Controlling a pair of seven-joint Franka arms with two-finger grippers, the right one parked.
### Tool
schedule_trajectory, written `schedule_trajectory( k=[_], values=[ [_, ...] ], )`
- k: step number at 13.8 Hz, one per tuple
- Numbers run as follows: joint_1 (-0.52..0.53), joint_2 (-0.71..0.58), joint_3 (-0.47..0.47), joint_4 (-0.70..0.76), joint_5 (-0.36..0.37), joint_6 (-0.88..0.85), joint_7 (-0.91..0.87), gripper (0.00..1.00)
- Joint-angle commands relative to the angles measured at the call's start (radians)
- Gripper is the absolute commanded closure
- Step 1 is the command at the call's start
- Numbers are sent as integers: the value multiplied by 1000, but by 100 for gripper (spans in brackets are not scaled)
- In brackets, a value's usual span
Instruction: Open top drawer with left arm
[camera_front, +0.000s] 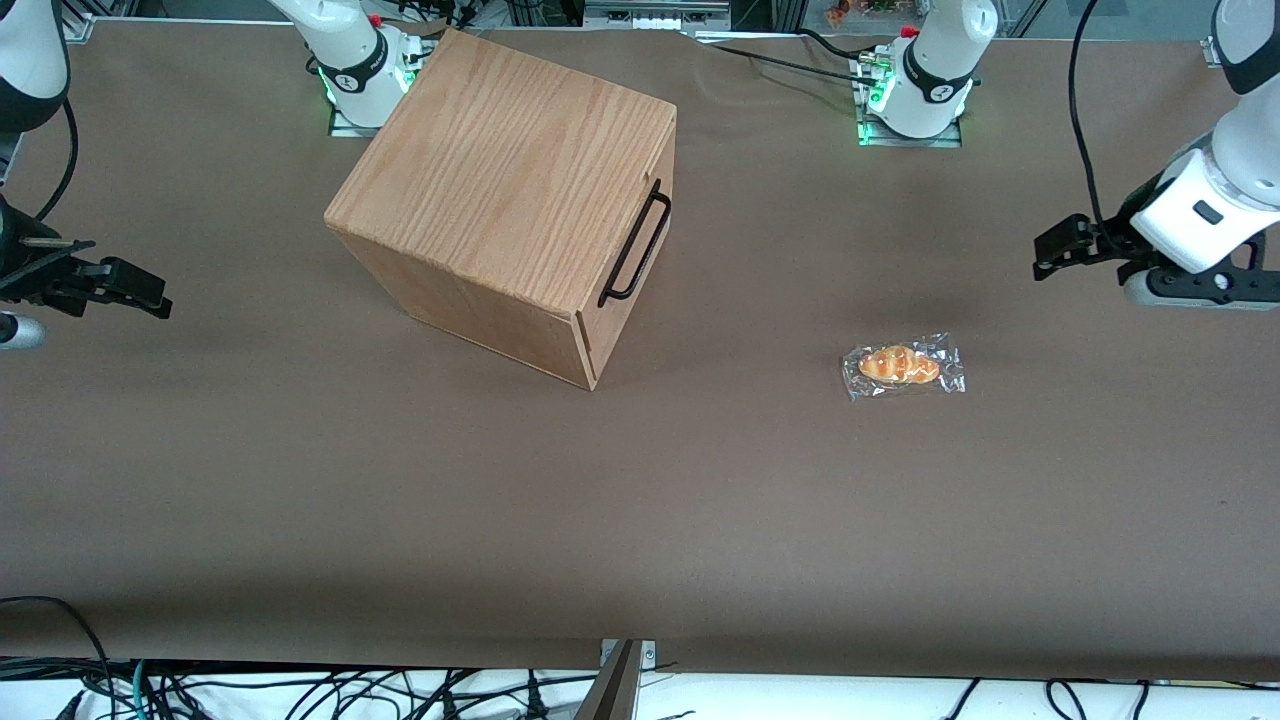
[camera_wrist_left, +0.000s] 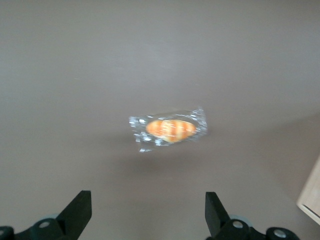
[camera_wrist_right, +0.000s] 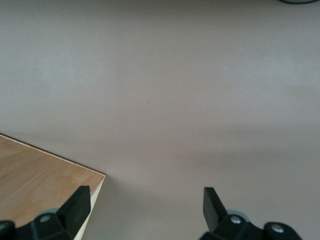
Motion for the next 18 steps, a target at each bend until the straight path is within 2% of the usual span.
schedule_trajectory(
  k=[1, 2, 6, 8, 12, 16, 18],
  values=[
    [-8, 23, -104, 6, -36, -17, -13, 0],
    [-11, 29, -144, 8, -56, -16, -36, 0],
    [-25, 76, -219, 6, -252, 21, -96, 0],
    [-86, 104, -239, 6, -265, 93, -99, 0],
    [-119, 159, -379, -36, -264, 330, -254, 0],
    [-212, 216, -383, -113, -250, 515, -280, 0],
    [-222, 216, -383, -156, -250, 582, -276, 0]
  ],
)
